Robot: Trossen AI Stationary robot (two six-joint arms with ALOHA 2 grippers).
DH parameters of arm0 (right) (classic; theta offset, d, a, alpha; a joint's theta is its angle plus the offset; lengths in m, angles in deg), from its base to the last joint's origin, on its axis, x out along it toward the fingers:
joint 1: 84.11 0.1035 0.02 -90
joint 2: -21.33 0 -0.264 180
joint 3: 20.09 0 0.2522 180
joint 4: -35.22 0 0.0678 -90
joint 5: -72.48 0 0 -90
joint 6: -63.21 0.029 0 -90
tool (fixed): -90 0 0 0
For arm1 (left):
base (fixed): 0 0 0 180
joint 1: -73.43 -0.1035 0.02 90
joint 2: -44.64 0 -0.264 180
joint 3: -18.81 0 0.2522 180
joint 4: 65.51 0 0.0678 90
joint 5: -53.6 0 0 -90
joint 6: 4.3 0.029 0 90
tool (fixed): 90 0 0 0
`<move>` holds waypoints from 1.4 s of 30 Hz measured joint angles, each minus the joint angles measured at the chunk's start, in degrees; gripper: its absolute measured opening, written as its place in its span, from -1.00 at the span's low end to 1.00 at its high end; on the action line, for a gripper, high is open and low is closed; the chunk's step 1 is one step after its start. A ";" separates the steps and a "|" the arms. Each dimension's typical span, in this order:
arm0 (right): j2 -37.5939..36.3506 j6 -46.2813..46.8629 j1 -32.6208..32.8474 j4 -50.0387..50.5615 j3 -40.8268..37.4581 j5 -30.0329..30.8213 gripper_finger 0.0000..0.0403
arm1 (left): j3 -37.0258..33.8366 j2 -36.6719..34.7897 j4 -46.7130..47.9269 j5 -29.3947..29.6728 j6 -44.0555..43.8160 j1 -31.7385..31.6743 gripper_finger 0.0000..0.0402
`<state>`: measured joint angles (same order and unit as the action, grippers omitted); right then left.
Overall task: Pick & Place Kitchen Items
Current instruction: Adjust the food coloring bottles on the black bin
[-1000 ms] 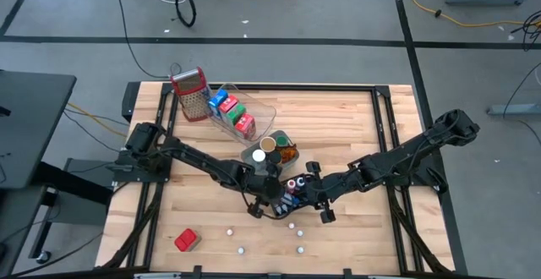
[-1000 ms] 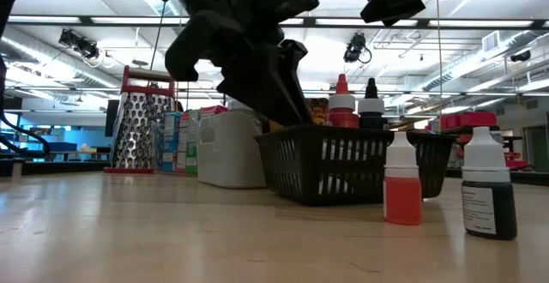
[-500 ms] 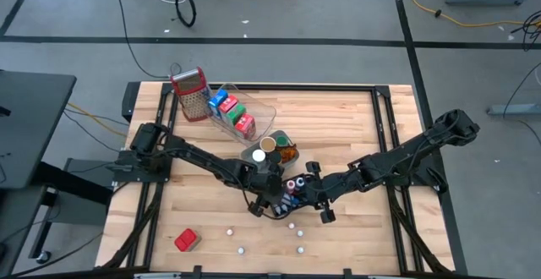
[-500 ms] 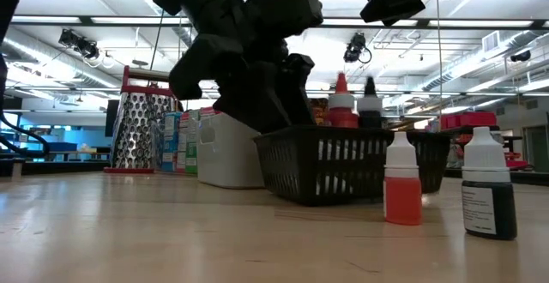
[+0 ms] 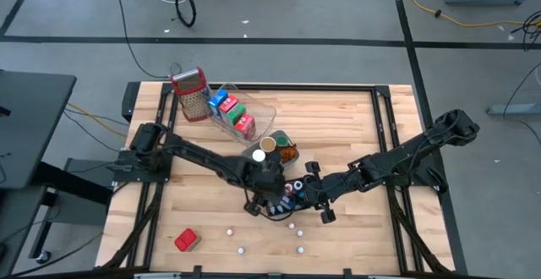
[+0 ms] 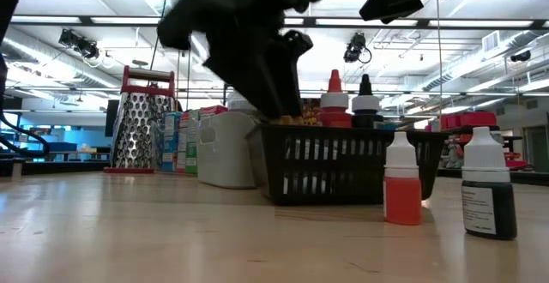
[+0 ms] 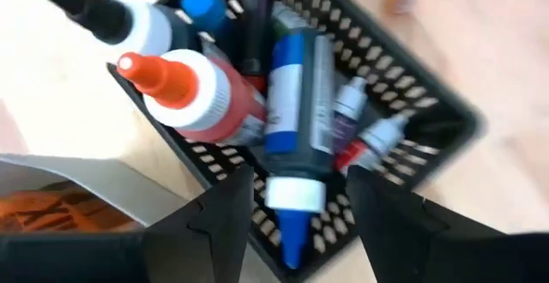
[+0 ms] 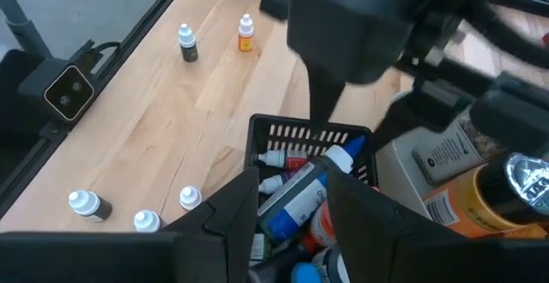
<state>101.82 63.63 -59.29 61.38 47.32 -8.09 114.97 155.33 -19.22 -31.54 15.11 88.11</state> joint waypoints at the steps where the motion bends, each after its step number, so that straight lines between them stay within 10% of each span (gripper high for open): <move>1: 0.00 0.01 0.00 0.00 0.00 0.00 -0.26 | 1.00 0.00 1.70 -1.24 -0.64 -0.05 -0.02; 34: -0.02 0.13 -0.02 -0.67 -0.04 -0.46 -0.26 | 1.12 4.70 0.87 0.37 6.87 -0.64 -0.33; 42: -0.02 0.11 -0.02 -0.81 -0.04 -0.46 -0.26 | -0.33 4.70 -0.83 0.18 14.29 -0.92 -0.12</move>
<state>101.80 63.74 -59.31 60.58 47.27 -8.55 114.64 160.03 -20.05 -31.36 29.41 87.19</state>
